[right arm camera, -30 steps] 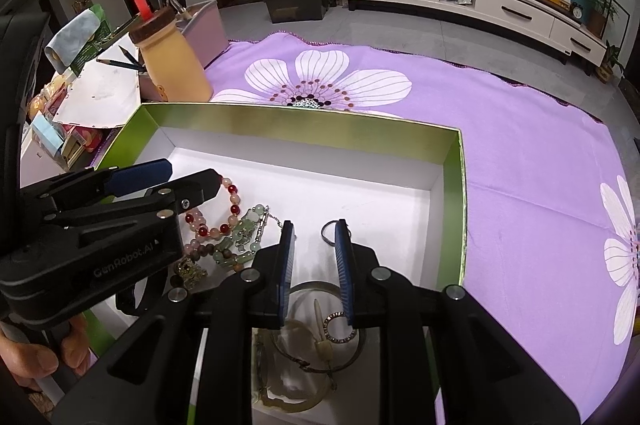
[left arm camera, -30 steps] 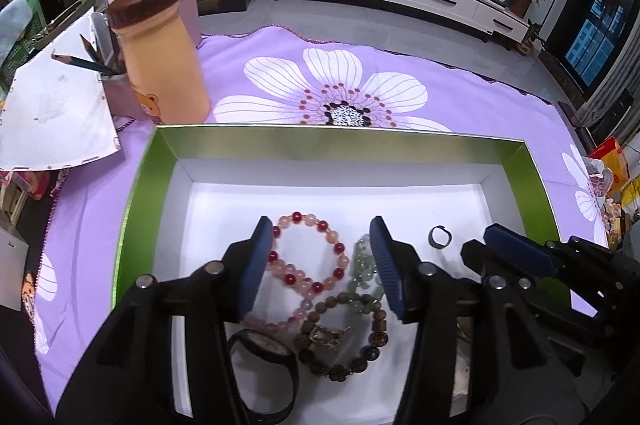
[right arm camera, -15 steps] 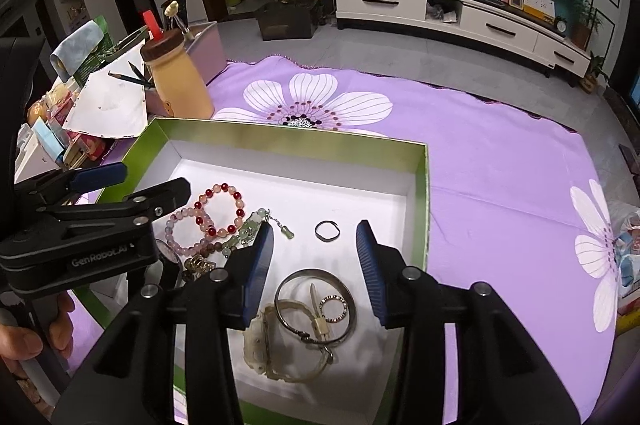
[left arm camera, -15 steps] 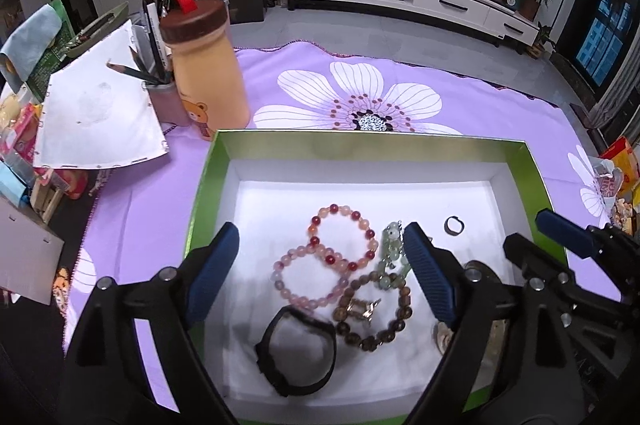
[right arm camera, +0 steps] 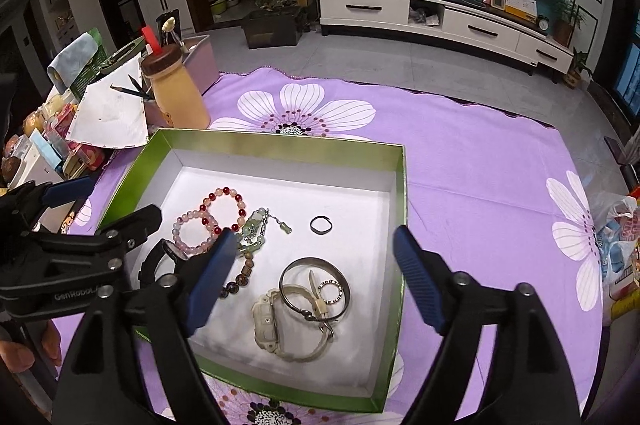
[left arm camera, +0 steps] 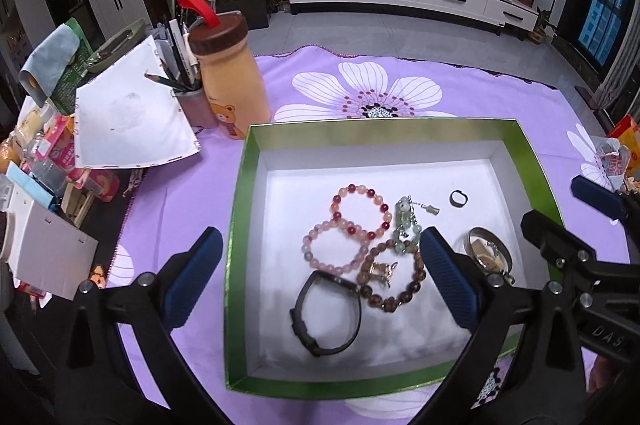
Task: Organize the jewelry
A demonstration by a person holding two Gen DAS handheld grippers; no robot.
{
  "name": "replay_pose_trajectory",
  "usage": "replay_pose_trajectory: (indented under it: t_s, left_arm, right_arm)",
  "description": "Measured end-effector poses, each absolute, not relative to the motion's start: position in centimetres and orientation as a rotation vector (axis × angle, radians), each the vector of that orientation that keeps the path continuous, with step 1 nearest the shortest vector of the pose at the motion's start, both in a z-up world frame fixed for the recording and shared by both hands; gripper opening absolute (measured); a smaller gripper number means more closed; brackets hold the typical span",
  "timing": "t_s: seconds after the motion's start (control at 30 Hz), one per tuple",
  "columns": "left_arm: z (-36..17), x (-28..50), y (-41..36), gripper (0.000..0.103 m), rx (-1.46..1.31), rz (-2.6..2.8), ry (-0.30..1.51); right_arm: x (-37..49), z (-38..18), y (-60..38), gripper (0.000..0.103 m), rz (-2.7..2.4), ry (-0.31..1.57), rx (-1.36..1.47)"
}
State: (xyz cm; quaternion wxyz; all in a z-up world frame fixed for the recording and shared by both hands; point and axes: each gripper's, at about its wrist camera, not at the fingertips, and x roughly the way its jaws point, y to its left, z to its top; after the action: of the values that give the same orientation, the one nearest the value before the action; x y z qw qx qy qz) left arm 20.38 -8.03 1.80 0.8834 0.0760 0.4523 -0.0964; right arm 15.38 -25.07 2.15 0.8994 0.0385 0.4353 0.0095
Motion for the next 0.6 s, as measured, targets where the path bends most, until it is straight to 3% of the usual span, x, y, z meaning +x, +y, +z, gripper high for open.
replay_pose_trajectory:
  t_s: [0.3, 0.6]
  left_arm:
    - [2.9, 19.1, -7.2, 0.101, 0.157, -0.166, 0.933]
    - [4.4, 17.6, -7.5, 0.101, 0.172, -0.167, 0.922]
  right_arm:
    - [14.1, 3.1, -25.6, 0.096, -0.014, 0.896, 0.101]
    - [12.8, 4.2, -25.5, 0.102, -0.017, 0.9, 0.093]
